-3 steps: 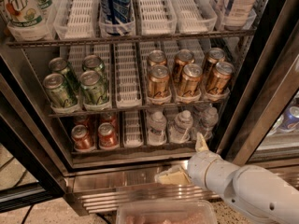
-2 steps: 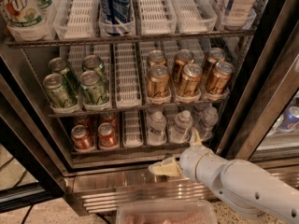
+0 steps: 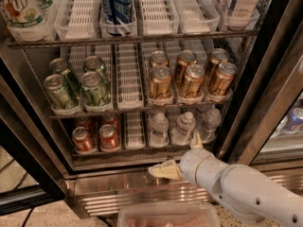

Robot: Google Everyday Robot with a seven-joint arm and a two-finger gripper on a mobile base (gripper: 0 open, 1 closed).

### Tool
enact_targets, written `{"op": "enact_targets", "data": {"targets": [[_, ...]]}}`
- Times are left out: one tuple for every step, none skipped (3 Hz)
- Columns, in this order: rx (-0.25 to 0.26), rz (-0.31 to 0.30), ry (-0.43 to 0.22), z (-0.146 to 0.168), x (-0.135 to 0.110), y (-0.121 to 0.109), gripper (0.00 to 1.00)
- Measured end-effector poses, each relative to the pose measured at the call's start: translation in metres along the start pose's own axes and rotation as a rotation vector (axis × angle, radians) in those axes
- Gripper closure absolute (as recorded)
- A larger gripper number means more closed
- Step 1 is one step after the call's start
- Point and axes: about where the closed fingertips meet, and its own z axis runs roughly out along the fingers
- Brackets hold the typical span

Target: Pick water bottle from bottom shelf of fridge

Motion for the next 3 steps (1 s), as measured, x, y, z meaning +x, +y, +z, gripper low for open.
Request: {"op": "enact_targets", "data": {"targets": [[0.038, 0.033, -0.054, 0.011, 0.000, 0.003, 0.08], [0.094, 0.033, -0.121, 0.031, 0.000, 0.008, 0.14], [0.164, 0.028, -0.182, 0.044, 0.000, 0.007, 0.17]]}}
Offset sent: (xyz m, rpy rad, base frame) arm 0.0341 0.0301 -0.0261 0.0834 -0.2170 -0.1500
